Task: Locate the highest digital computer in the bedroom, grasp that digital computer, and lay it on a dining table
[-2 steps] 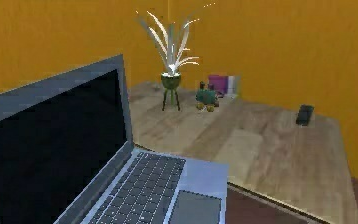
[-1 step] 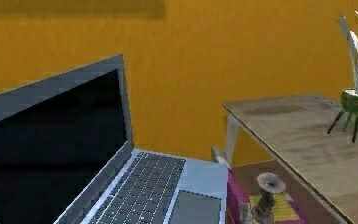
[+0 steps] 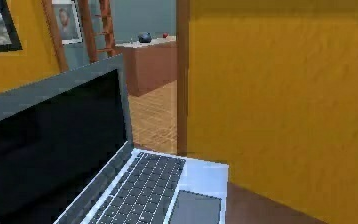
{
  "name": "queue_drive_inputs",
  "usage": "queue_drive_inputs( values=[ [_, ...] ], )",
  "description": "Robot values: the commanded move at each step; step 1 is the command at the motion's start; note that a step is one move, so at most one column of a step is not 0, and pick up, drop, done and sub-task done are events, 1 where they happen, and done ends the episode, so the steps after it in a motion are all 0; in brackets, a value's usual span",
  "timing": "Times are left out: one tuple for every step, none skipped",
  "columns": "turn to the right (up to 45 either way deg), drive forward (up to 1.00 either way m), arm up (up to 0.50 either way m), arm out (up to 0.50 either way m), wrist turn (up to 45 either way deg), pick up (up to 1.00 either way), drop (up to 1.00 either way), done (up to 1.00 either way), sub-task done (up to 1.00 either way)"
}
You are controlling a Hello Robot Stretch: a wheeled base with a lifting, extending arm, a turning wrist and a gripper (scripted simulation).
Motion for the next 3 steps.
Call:
queue_drive_inputs(
  values=[
    [45.0,0.00,0.00,0.00,0.0,0.00,0.00,0.00,0.00],
    [45.0,0.00,0.00,0.00,0.0,0.00,0.00,0.00,0.00],
    [30.0,0.00,0.00,0.00,0.0,0.00,0.00,0.00,0.00]
  ],
)
